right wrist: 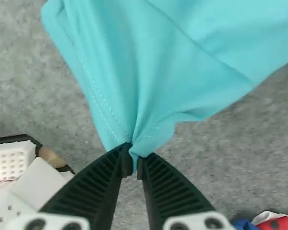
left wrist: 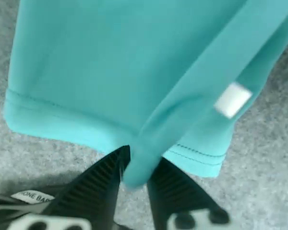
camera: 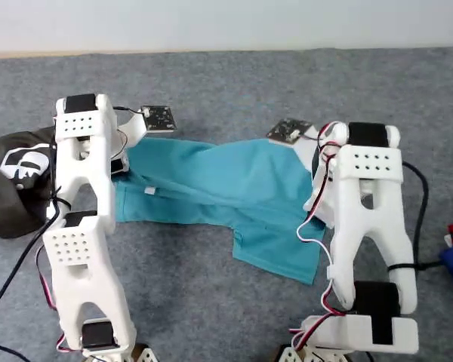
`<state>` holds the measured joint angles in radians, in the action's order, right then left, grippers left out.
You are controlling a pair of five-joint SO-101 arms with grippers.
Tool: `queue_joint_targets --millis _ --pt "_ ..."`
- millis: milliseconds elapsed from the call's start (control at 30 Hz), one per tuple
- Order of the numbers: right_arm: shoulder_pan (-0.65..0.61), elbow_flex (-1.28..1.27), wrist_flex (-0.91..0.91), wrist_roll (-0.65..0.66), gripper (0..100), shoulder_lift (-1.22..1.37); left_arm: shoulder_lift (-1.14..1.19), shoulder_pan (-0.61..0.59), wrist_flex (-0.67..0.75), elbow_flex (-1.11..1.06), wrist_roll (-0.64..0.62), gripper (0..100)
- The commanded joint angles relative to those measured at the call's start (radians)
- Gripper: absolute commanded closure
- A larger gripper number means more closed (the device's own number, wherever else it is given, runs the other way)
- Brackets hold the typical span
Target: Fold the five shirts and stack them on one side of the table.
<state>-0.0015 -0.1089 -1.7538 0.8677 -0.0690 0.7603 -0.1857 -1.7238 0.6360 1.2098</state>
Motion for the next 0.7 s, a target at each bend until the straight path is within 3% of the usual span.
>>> queue_joint_targets --millis 0,367,667 --pt "0.007 0.005 -0.030 -0.040 98.7 -0.061 -0.012 -0.011 -0.021 0.036 0.011 93" --pt "-0.108 -0.054 -0.042 -0.043 98.7 -0.107 -0.011 -0.009 -0.021 0.035 0.011 93" --pt "-0.122 -0.095 -0.042 -0.041 98.3 -0.163 -0.020 -0.048 -0.014 0.039 0.011 93"
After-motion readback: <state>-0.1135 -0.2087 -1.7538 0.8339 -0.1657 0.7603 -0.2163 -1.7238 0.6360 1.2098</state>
